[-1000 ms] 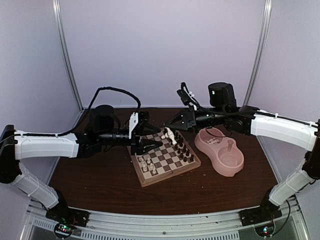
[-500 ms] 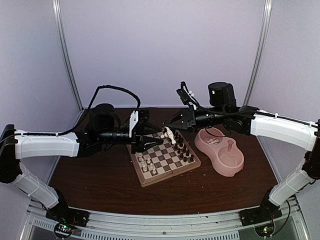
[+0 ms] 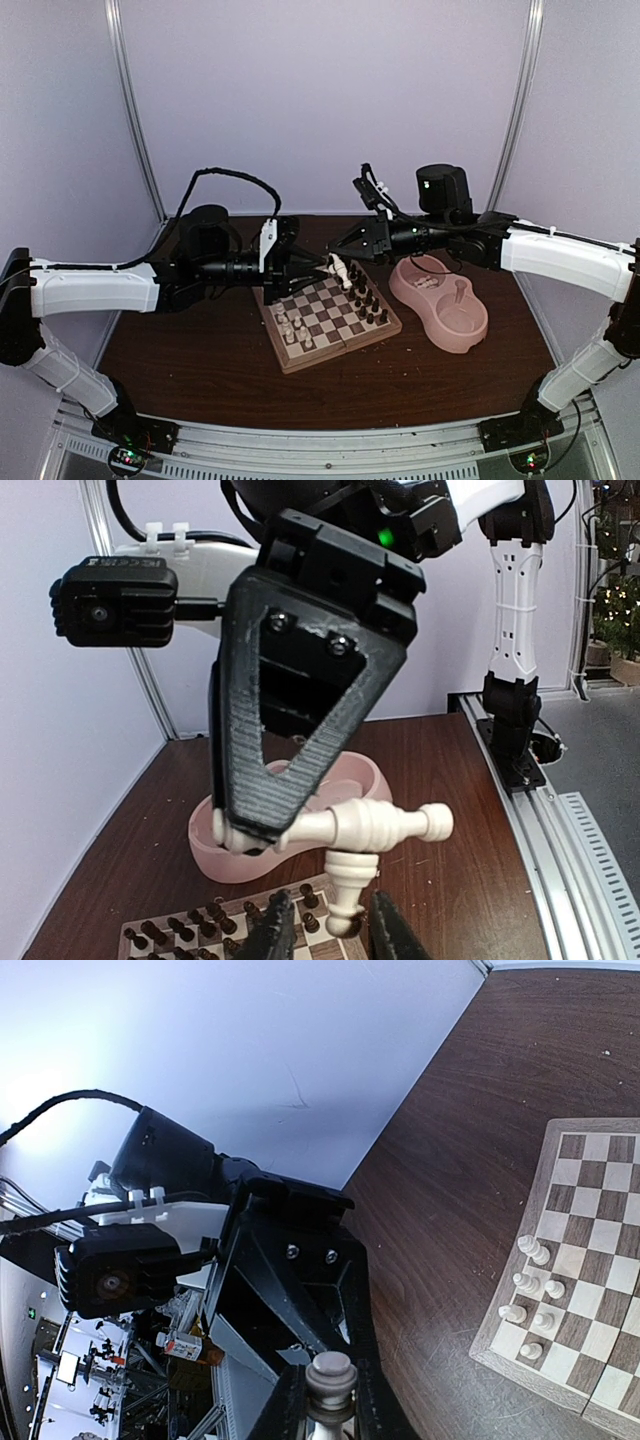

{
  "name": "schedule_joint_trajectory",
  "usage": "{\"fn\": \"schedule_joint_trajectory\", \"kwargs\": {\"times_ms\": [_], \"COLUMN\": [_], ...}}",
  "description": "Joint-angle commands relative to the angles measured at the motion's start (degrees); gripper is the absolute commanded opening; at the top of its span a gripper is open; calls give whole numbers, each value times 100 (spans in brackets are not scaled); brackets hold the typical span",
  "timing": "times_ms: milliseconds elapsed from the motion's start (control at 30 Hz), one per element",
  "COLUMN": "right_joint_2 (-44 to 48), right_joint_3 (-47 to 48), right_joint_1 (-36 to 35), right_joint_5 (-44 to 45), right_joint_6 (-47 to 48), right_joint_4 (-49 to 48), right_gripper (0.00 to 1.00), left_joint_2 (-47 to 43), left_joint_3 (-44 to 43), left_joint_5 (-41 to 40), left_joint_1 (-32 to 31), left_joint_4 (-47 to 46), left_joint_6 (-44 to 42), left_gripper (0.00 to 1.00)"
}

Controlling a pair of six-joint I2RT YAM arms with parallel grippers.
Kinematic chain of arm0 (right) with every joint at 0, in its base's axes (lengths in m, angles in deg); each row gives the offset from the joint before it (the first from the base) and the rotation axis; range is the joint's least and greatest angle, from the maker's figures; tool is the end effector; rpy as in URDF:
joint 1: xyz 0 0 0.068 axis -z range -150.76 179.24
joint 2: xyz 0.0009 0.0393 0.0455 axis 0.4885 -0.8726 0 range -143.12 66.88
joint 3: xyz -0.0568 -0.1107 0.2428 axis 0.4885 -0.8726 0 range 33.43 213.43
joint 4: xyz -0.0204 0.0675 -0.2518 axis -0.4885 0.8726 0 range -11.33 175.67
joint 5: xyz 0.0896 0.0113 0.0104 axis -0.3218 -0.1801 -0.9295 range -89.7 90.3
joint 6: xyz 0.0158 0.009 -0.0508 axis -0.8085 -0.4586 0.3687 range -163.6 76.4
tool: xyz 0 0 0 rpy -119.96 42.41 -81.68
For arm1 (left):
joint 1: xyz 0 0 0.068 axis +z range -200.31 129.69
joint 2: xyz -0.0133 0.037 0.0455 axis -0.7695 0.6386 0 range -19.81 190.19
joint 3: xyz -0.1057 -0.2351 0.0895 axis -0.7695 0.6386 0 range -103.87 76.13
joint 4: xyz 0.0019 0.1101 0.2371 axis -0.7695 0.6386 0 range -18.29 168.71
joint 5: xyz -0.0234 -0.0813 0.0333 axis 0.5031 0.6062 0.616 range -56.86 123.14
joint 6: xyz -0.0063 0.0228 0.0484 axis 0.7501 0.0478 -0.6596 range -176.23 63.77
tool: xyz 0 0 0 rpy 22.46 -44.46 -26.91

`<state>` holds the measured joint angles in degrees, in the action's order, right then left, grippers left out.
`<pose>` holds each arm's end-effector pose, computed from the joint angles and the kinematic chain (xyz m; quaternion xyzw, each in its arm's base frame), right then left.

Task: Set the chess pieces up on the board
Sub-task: Pick up the chess pile at the center of the board.

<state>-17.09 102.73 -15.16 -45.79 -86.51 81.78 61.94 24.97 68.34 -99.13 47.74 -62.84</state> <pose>0.2239 0.2551 0.3419 -0.2404 0.7403 0.6032 0.1741 0.1991 -0.2587 0.2900 0.5090 0.5367 -0.4389 0.5101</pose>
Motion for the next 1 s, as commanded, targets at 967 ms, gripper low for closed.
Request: {"fn": "schedule_joint_trajectory", "kwargs": {"times_ms": [967], "right_joint_2": [38], "right_joint_3": [209], "right_joint_1": [-47], "right_joint_5": [72], "right_joint_6": [-33], "right_joint_4": [-227], "right_gripper": [15], "left_joint_2": [81], "left_joint_3": [-219], "left_joint_5": [173], "left_joint_1": [-22], "left_joint_4": [-29], "left_joint_6": [-20], "left_gripper": [29]}}
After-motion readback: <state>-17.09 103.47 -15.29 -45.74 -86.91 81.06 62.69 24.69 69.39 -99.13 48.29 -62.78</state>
